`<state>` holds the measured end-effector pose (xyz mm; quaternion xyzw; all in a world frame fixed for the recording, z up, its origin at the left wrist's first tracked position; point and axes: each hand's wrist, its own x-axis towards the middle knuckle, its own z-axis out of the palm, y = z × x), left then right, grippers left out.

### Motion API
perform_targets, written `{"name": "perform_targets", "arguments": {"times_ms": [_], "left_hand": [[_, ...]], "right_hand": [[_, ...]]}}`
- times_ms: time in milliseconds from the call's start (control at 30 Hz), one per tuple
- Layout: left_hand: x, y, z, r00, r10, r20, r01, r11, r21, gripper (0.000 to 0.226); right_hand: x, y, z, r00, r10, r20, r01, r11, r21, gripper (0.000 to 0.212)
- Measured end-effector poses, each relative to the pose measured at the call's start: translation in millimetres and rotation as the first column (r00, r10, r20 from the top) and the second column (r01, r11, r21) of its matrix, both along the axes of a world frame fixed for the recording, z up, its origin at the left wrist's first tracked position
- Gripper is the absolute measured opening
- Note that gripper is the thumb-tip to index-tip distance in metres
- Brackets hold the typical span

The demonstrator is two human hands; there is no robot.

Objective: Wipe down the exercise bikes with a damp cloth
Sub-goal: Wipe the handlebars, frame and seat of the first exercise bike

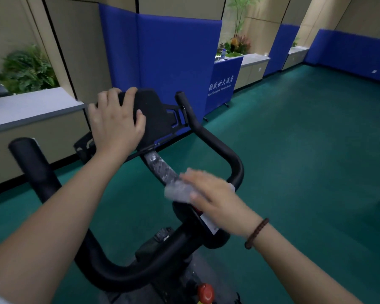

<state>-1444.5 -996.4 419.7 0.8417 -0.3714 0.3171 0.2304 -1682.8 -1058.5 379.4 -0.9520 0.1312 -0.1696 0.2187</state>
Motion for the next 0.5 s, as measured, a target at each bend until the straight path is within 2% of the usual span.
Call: {"name": "perform_targets", "arguments": {"times_ms": [67,233,333,433,500], "left_hand": [[-0.2,-0.5,-0.1,1.000,0.005,-0.001,-0.005,1.000,0.002,0.045],[-0.5,-1.1,1.1,1.000,0.019,-0.004,-0.019,1.000,0.008,0.046],[0.4,-1.6,-0.2,1.000,0.024,0.014,-0.024,1.000,-0.004,0.046],[0.4,-2.5,-0.3,0.999,0.036,0.021,-0.036,0.999,-0.003,0.046],[0.6,-3.1,-0.4,0.999,0.043,0.026,-0.043,0.999,-0.001,0.047]], "right_hand": [[9.6,6.0,-5.5,0.982,-0.020,-0.189,-0.025,0.972,-0.233,0.052],[51.5,6.7,3.9,0.916,-0.087,-0.392,-0.046,0.947,-0.318,0.058],[74.8,4.4,4.1,0.875,-0.127,-0.467,0.028,0.977,-0.212,0.055],[98.2,-1.9,7.2,0.879,-0.121,-0.462,0.116,0.992,-0.039,0.040],[115.1,-5.2,10.1,0.892,-0.113,-0.439,0.145,0.989,0.039,0.039]]}}
